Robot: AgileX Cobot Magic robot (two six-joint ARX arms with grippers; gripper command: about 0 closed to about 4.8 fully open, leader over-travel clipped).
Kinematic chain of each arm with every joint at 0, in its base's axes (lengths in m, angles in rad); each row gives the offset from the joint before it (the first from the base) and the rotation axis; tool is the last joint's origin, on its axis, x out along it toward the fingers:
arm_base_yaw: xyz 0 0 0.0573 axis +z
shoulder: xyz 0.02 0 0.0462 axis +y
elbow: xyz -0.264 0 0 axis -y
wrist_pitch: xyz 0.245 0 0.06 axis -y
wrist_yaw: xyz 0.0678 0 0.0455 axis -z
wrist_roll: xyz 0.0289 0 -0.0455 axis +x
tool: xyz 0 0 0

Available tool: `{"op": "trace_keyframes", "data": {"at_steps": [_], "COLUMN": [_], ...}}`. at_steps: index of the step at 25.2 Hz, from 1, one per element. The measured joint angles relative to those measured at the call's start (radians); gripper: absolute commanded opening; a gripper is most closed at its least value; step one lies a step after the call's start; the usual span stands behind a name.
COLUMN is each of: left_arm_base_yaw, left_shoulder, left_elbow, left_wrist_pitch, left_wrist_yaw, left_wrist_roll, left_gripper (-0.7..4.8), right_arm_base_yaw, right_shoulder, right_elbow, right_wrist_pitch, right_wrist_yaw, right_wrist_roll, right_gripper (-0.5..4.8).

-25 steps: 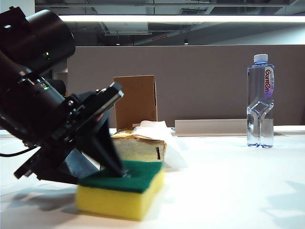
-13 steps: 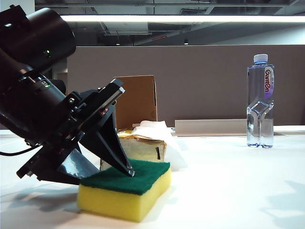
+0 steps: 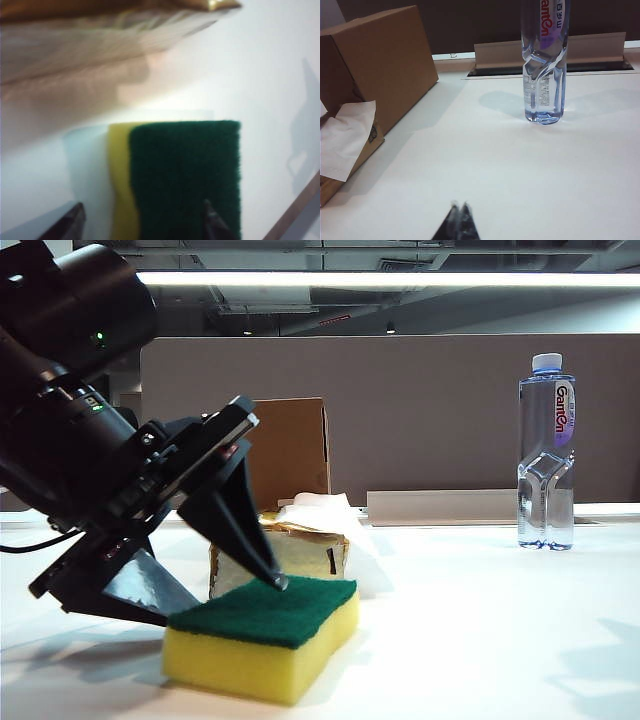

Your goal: Move the sponge from left to right to wipe the table, avoiding obstacles on the table, and finally reaching the bottle of mineral water.

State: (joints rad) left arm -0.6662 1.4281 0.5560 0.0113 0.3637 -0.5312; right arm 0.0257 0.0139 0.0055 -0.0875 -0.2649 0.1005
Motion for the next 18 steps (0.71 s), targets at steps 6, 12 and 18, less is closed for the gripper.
{"op": "trace_keyframes", "data": {"at_steps": [6, 12, 18], "left_arm_base_yaw": [0.008, 0.014, 0.014], "left_shoulder": [-0.059, -0.135, -0.228], "left_elbow": [0.007, 0.007, 0.016], "left_wrist_pitch": [-0.075, -0.084, -0.133], "left_wrist_yaw": [-0.048, -0.079, -0.135], "left_wrist_roll": [0.022, 0.026, 0.05], "left_gripper": [3.02, 3.02, 3.02], "right_arm_base_yaw": [0.0, 0.0, 0.0], "right_shoulder": [0.0, 0.0, 0.0], "right_elbow": [0.0, 0.0, 0.0], "right_wrist_pitch": [0.0, 0.001, 0.028], "right_wrist_yaw": [0.0, 0.0, -0.013], "right_wrist_roll": [0.0, 0.0, 0.069], "right_gripper": [-0.01, -0.01, -0.02]}}
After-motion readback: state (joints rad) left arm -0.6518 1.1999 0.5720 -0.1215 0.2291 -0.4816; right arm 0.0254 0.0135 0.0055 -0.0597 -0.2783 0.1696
